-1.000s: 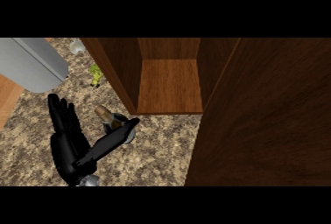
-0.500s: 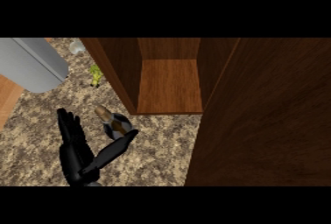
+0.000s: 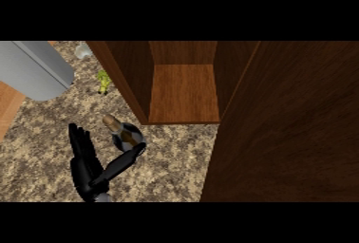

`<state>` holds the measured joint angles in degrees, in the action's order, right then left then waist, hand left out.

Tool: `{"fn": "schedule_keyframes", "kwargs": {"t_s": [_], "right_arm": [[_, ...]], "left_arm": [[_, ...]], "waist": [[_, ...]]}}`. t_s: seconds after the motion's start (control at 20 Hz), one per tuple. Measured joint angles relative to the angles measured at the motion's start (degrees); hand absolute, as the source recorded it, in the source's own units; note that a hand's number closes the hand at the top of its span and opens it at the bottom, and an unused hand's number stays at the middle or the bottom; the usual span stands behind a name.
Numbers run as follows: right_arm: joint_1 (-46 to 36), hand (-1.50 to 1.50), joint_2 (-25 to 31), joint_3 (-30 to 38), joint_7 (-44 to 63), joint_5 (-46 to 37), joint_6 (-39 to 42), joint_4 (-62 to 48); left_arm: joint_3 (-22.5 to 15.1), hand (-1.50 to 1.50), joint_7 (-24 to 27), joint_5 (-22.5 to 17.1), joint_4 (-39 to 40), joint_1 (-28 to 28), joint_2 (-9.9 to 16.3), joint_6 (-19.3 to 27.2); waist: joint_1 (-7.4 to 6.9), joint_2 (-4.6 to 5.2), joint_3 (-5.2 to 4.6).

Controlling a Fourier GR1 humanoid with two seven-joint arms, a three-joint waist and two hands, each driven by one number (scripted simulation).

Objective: Pick up the wine, place it into the cabinet and close the cabinet

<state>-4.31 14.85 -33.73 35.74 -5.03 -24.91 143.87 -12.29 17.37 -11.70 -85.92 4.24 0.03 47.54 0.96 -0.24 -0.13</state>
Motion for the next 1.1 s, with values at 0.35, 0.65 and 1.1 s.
{"fn": "schedule_keyframes", "kwargs": {"t_s": [0.35, 0.65, 1.1], "right_arm": [[-0.44, -1.50, 1.63, 0.45, 0.08, -0.04, -0.82, 0.05], [-1.37, -1.50, 1.97, -0.72, -0.23, -0.11, -1.97, -0.14], [-0.73, -1.50, 3.75, -2.23, -0.44, -0.63, -3.75, -0.04]], "left_arm": [[3.21, -1.50, 11.20, -8.38, 8.82, 0.14, -0.01, -5.27], [4.35, -1.50, 17.12, -15.50, 17.31, -2.88, -0.02, -11.70], [4.30, -1.50, 23.02, -21.96, 27.02, -6.97, -0.03, -18.28]], "waist": [[-0.05, 0.00, 0.00], [0.08, 0.02, 0.00], [0.06, 0.02, 0.03]]}}
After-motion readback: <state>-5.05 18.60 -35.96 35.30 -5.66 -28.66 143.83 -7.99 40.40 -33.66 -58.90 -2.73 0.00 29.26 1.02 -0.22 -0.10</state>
